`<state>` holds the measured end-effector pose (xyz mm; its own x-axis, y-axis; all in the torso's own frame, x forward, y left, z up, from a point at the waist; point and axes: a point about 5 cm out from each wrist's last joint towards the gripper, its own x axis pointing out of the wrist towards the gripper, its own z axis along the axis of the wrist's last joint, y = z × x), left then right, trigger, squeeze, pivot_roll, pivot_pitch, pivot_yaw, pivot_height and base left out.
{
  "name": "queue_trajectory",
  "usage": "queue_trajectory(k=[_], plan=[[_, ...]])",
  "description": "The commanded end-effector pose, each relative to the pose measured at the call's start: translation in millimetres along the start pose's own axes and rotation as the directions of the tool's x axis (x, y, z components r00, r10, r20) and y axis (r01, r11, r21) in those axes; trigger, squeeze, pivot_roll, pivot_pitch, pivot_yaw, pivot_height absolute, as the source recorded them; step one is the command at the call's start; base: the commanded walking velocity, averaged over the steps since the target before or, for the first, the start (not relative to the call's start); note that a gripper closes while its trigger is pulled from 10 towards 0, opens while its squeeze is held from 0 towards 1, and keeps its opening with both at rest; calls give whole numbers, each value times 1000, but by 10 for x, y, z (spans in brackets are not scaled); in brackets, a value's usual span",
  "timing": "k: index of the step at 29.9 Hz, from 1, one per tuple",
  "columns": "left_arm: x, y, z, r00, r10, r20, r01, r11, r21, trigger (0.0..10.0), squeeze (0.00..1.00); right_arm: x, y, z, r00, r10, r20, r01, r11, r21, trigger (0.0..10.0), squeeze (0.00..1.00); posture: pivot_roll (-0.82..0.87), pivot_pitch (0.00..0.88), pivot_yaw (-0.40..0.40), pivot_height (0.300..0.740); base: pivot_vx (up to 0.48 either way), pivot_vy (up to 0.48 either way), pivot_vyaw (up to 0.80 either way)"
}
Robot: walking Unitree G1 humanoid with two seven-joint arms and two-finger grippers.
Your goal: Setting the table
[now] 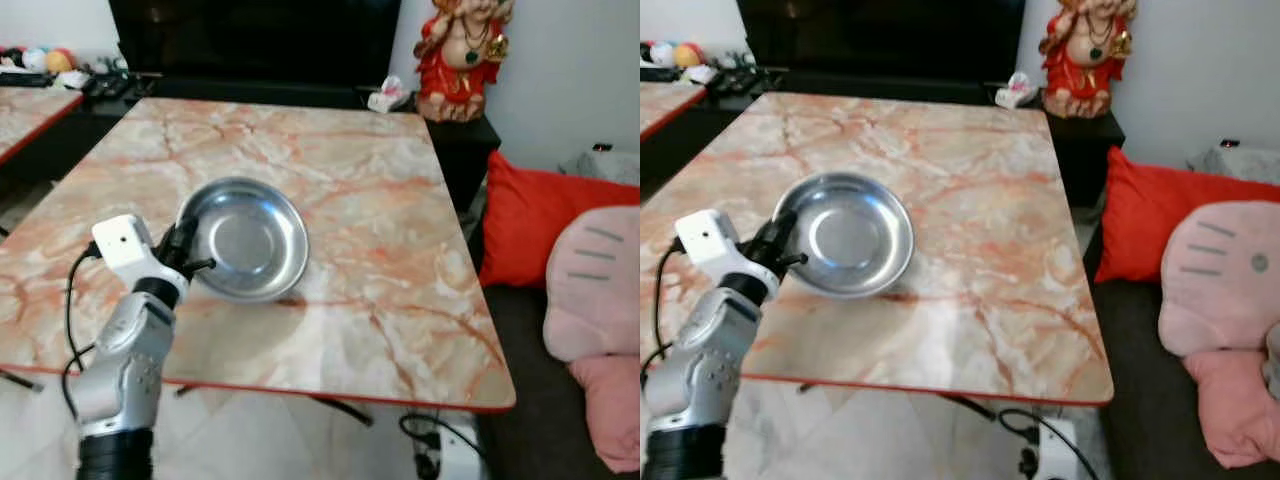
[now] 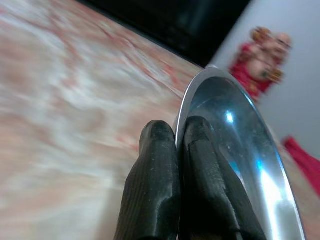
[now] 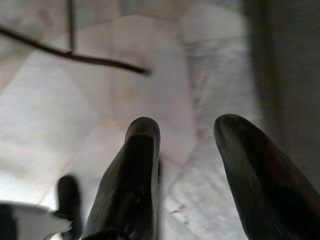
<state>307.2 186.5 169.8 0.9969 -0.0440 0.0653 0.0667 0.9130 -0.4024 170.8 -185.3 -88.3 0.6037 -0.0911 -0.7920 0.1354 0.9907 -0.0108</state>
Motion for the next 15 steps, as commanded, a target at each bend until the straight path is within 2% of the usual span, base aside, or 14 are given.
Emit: queue_trajectory(k=[1, 2, 5, 10, 13, 15], plan=[[-4, 66, 25, 1000, 19, -7, -19, 1000, -17, 10000, 0, -9, 26, -49, 1000, 5, -19, -5, 1000, 5, 10000, 0, 127, 24, -43, 740, 0, 0, 0], [-16, 103, -23, 999, 29, -42, -31, 998, -58, 10000, 0, -9, 28, -51, 1000, 7, -19, -6, 1000, 5, 10000, 0, 126, 27, -43, 740, 0, 0, 0], [-32, 149, -38, 997, 48, -60, -54, 993, -105, 10000, 0, -9, 29, -52, 1000, 7, -20, -7, 1000, 4, 10000, 0, 125, 30, -43, 740, 0, 0, 0], [-49, 230, -21, 992, 92, -82, -101, 988, -118, 10000, 0, -10, 30, -60, 1000, 10, -25, -11, 1000, -3, 10000, 0, 129, 35, -43, 740, 0, 0, 0], [-85, 282, -27, 986, 114, -125, -132, 980, -152, 10000, 0, -11, 36, -64, 999, 16, -28, -16, 1000, -12, 10000, 0, 126, 36, -41, 740, 0, 0, 0], [-119, 305, -29, 982, 111, -150, -130, 984, -122, 10000, 0, -11, 42, -67, 999, 18, -29, -19, 1000, -16, 10000, 0, 129, 39, -40, 740, 0, 0, 0]])
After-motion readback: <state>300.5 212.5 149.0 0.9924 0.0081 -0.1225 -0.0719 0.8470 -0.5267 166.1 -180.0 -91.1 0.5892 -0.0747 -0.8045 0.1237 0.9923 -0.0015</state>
